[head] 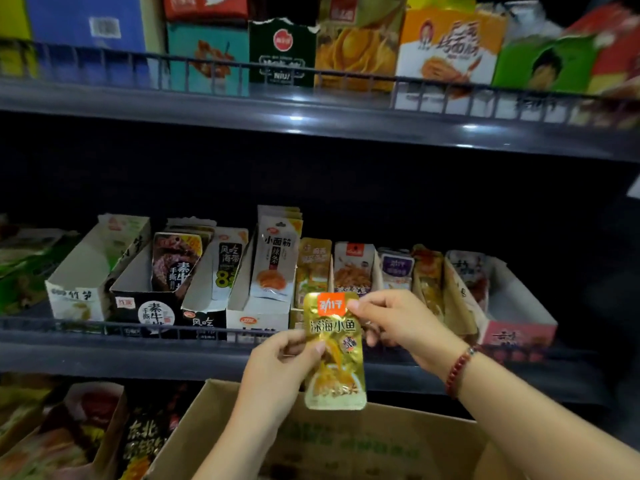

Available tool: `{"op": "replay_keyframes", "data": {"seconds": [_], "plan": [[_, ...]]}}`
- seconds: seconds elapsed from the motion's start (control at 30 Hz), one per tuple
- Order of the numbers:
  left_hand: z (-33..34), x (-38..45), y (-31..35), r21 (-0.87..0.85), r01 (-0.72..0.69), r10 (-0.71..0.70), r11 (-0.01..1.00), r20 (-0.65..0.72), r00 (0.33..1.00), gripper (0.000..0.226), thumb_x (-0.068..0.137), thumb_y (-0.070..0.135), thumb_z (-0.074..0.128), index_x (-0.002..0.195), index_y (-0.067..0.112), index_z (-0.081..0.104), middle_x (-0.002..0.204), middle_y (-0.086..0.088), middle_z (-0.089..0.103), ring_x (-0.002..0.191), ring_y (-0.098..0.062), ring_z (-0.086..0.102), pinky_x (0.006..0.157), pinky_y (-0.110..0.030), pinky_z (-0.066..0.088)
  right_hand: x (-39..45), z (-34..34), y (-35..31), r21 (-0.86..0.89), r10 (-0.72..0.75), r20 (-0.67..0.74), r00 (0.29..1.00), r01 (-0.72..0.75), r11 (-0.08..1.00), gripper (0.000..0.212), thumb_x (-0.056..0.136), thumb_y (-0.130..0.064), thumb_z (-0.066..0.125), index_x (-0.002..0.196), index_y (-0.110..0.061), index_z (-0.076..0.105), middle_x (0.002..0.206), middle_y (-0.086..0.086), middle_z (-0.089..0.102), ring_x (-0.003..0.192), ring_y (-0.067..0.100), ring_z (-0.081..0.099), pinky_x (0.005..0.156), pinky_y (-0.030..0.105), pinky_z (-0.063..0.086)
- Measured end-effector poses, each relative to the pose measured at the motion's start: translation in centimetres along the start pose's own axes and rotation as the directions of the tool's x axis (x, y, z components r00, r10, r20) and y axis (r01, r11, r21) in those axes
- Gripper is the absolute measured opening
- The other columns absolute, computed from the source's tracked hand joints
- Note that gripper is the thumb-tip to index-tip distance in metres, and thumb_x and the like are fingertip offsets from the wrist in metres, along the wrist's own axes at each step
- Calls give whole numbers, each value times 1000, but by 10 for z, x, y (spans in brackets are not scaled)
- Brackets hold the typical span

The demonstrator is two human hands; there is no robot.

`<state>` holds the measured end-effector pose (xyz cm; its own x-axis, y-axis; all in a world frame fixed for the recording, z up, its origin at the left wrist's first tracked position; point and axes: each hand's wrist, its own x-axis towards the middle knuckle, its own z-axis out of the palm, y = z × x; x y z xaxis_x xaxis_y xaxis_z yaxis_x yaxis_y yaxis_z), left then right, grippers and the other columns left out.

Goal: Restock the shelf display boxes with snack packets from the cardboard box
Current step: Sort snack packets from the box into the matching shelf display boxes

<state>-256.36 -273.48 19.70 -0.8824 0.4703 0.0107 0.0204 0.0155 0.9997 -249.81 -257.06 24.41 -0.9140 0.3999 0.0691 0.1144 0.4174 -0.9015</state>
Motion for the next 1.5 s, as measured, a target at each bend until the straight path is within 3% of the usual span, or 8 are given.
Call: {"op": "replay_keyframes", "data": {"seconds": [0.3, 0.43, 0.53, 0.73, 0.87, 1.03, 1.27, 1.5], "plan": [[56, 26, 42, 124, -25, -2, 992, 216, 976, 13, 89, 18, 67, 95, 7, 69, 94, -9, 73, 75, -17, 68, 58, -20, 55, -38, -47, 26, -58, -98, -275, 956, 85, 995, 24, 92, -33, 58, 77, -20, 72, 62, -9, 64, 52, -1, 53, 49, 9, 40], [86, 45, 62, 171, -86, 45, 981, 231, 972, 9, 87, 12, 69, 92, 4, 67, 93, -14, 72, 67, -18, 70, 53, -18, 54, -50, -73, 66, -300, -250, -432, 867, 123, 946, 13, 94, -34, 55, 102, -40, 63, 97, -28, 62, 90, -10, 57, 70, 6, 41], [116, 71, 75, 159, -126, 95, 979, 189, 977, 14, 89, 11, 68, 99, 3, 64, 97, -13, 69, 70, -21, 69, 57, -23, 59, -55, -89, 105, -565, -320, -530, 785, -45, 824, 32, 94, -38, 46, 120, -31, 61, 114, -15, 61, 109, 10, 53, 89, 27, 38], [187, 125, 95, 248, -249, 234, 936, 88, 968, 18, 88, 11, 70, 77, 19, 57, 99, -11, 68, 88, -28, 69, 73, -39, 60, -40, -106, 137, -682, -233, -382, 894, -102, 724, 53, 96, -44, 18, 148, -37, 23, 156, -19, 16, 144, 7, -3, 113, 33, -4], [221, 154, 89, 419, -306, 284, 855, 115, 952, 11, 89, 15, 69, 83, 15, 59, 94, -12, 68, 79, -28, 71, 76, -41, 60, -32, -105, 157, -690, -291, -359, 887, -42, 723, 47, 99, -44, 25, 145, -38, 34, 153, -21, 24, 135, -5, -13, 111, 32, -12], [248, 175, 69, 606, -351, 316, 714, 169, 934, 12, 92, 12, 61, 100, 4, 62, 101, -14, 69, 82, -25, 70, 69, -32, 59, -25, -96, 174, -698, -429, -426, 796, 13, 716, 41, 81, -29, 50, 120, -31, 65, 127, -15, 61, 139, 9, 16, 106, 26, 1], [260, 183, 36, 796, -344, 356, 497, 174, 918, 20, 92, 15, 55, 105, 6, 68, 101, -13, 68, 89, -29, 65, 62, -32, 46, -20, -99, 183, -673, -479, -464, 745, 56, 738, 36, 72, -24, 58, 105, -30, 71, 111, -17, 66, 131, 12, 28, 104, 24, 7], [253, 194, 27, 784, -441, 452, 436, 232, 861, 19, 89, 18, 66, 107, 12, 68, 113, -10, 64, 106, -28, 59, 84, -39, 52, -17, -97, 185, -625, -469, -480, 741, 86, 776, 36, 74, -21, 55, 106, -26, 71, 112, -14, 66, 133, 11, 23, 105, 30, 12]]}}
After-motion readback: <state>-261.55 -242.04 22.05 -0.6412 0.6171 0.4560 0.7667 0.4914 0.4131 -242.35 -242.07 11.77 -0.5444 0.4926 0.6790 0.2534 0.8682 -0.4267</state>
